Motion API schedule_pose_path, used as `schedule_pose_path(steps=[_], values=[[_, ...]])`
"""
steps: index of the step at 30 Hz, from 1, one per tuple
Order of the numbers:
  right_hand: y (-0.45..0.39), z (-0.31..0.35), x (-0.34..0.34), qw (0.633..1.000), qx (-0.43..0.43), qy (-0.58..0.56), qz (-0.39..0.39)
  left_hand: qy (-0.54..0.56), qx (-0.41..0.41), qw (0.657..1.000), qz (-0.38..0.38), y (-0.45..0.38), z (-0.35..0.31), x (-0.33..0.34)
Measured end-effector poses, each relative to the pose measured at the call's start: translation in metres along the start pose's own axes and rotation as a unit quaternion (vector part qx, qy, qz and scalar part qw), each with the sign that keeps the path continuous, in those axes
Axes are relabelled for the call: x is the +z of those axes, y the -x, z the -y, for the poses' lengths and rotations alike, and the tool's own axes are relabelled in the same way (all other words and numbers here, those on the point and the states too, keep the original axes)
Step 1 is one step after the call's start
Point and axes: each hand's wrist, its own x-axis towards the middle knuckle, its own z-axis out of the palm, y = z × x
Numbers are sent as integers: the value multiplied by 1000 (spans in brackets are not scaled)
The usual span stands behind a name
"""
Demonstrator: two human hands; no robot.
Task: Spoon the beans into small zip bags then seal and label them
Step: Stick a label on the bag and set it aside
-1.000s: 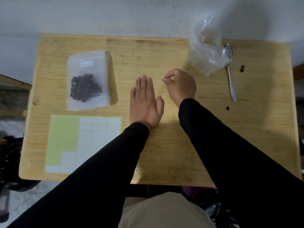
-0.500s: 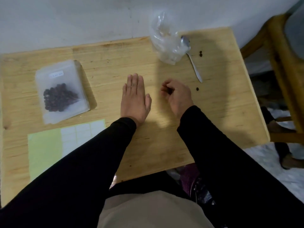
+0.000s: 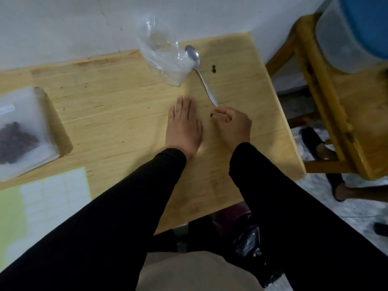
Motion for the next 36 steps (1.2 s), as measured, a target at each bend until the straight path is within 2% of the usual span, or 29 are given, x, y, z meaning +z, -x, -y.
schedule_pose_path(steps=[6,11,15,22,27,29,31,32,34,35,36], values=[[-16,-5,-2,994,-83,46,62,-15,-8,999,-33,1,-2,5],[-22,-8,-5,993,-85,13,79,-20,-11,998,-54,2,-2,8],[-25,-6,-5,990,-93,43,98,-28,-12,998,-59,1,-3,9],[-25,-18,-13,950,-252,149,111,-23,-32,997,-61,1,-10,9],[-31,-31,-18,937,-298,157,92,2,-85,993,-83,-6,-29,15],[-34,-26,-20,962,-232,98,102,15,-106,990,-90,-11,-36,16],[-39,-16,-25,986,-81,-70,125,26,-116,989,-92,-19,-42,16],[-43,-10,-29,972,-3,-183,147,28,-117,988,-95,-24,-44,16],[-52,-2,-38,902,102,-374,192,27,-121,987,-101,-34,-48,17],[-58,2,-42,868,129,-432,206,25,-127,986,-103,-39,-48,18],[-65,4,-46,851,140,-460,213,23,-134,985,-107,-43,-48,20]])
